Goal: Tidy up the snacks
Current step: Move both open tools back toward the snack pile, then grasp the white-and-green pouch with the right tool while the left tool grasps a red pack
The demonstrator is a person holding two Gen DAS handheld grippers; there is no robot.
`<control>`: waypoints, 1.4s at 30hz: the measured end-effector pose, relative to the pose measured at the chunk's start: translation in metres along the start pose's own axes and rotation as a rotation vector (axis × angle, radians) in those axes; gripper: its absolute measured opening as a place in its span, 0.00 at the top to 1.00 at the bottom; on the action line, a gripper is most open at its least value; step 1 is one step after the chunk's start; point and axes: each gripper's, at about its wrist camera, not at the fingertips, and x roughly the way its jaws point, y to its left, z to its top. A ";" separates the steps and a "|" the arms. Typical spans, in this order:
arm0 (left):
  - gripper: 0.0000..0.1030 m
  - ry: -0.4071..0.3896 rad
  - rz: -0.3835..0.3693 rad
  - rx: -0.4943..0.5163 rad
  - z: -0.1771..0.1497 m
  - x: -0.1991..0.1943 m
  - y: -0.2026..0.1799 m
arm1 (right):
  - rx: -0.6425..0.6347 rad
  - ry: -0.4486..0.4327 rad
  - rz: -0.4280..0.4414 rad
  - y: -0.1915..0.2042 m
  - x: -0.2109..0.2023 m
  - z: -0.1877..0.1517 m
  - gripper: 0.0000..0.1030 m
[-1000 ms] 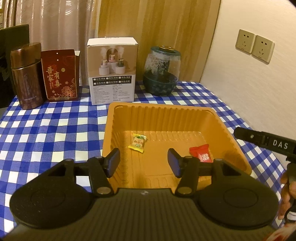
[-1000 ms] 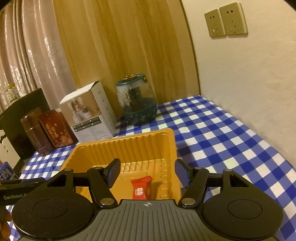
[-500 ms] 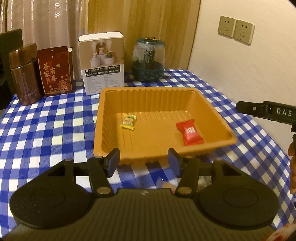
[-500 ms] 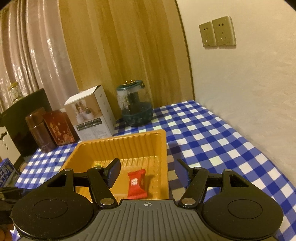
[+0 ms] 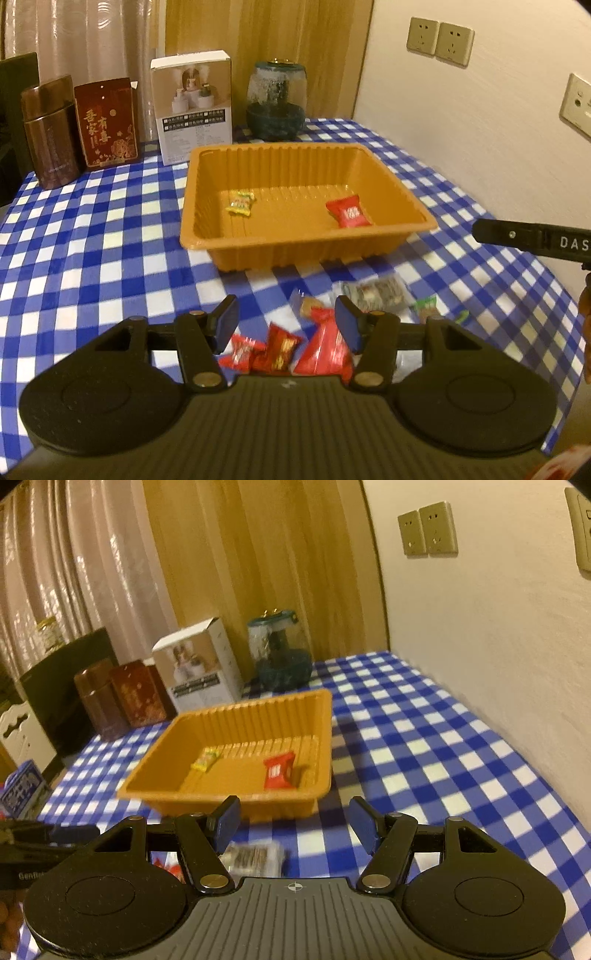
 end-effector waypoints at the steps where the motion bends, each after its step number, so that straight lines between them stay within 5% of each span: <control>1: 0.48 0.003 0.002 0.002 -0.003 -0.002 0.000 | -0.009 0.006 0.005 0.001 -0.002 -0.003 0.37; 14: 0.48 0.063 -0.042 0.141 -0.030 0.001 -0.009 | -0.530 0.167 0.131 0.024 0.007 -0.061 0.37; 25: 0.48 0.076 -0.065 0.139 -0.026 0.012 -0.009 | -0.933 0.207 0.146 0.048 0.041 -0.098 0.37; 30: 0.48 0.073 -0.070 0.102 -0.024 0.014 -0.004 | -0.993 0.195 0.168 0.056 0.050 -0.100 0.39; 36: 0.48 0.085 -0.076 0.078 -0.023 0.017 0.000 | -0.991 0.220 0.197 0.063 0.054 -0.100 0.61; 42: 0.47 0.089 -0.084 0.075 -0.024 0.018 -0.002 | -0.678 0.386 0.192 0.055 0.061 -0.075 0.65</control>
